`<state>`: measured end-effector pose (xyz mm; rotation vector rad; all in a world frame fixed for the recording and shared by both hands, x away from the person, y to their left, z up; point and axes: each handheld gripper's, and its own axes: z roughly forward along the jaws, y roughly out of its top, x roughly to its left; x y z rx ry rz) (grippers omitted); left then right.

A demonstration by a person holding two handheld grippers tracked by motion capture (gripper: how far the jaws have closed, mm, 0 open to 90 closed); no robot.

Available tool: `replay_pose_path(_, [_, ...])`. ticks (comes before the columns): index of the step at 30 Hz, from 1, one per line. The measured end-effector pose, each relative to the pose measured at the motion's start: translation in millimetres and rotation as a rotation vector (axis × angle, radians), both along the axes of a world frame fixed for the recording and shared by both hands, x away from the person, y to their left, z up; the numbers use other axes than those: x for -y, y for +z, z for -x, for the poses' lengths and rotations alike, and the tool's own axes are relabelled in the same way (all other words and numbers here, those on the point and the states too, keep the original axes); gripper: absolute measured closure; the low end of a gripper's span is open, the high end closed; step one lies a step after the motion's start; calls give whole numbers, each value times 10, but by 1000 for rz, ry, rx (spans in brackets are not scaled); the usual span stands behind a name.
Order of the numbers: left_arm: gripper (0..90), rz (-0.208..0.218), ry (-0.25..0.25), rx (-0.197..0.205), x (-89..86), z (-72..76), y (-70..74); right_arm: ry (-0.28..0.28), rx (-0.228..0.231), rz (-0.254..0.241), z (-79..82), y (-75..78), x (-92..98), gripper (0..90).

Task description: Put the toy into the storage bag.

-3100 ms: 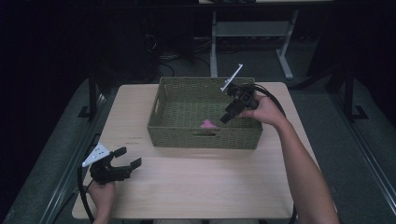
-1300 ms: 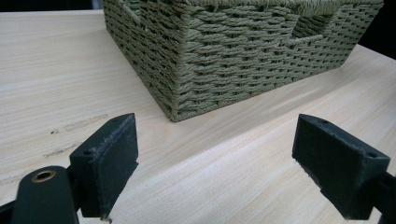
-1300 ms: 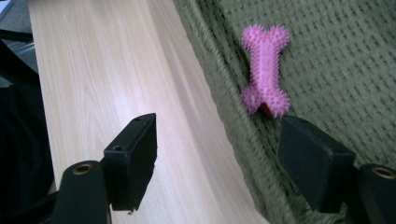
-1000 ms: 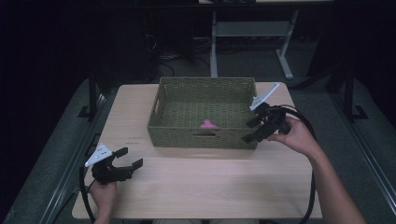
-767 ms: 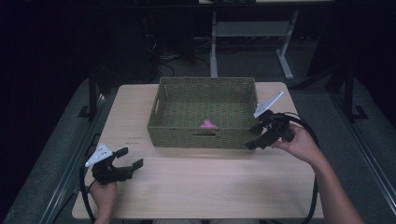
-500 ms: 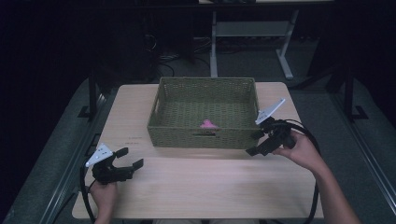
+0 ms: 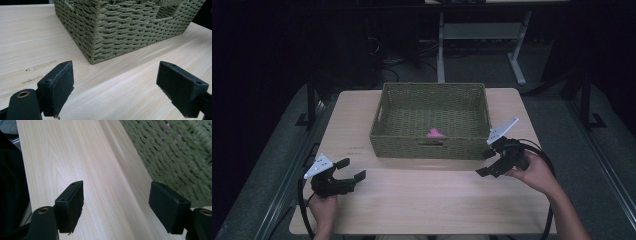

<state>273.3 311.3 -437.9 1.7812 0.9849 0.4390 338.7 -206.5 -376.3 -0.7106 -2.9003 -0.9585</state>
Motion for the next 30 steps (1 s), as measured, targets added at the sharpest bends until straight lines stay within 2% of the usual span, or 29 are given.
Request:
replay_pose_path(13, [139,-2,1,-4,14,-4,-7,-11,9,-5,150,-170,70,275])
replay_pose_path(20, [139,-6,-1,-2,17,-2,-5,-35,7,-6,234,-256,130,275])
replay_pose_path(22, [139,-9,-1,-2,15,-3,-5,-45,-4,9,255,-298,148,271])
replay_pose_path(24, [139,-8,0,-1,16,-3,-5,-46,9,11,284,-325,158,272])
replay_pose_path(30, [139,-8,0,-1,17,-2,-5,-68,5,0,345,-389,198,271])
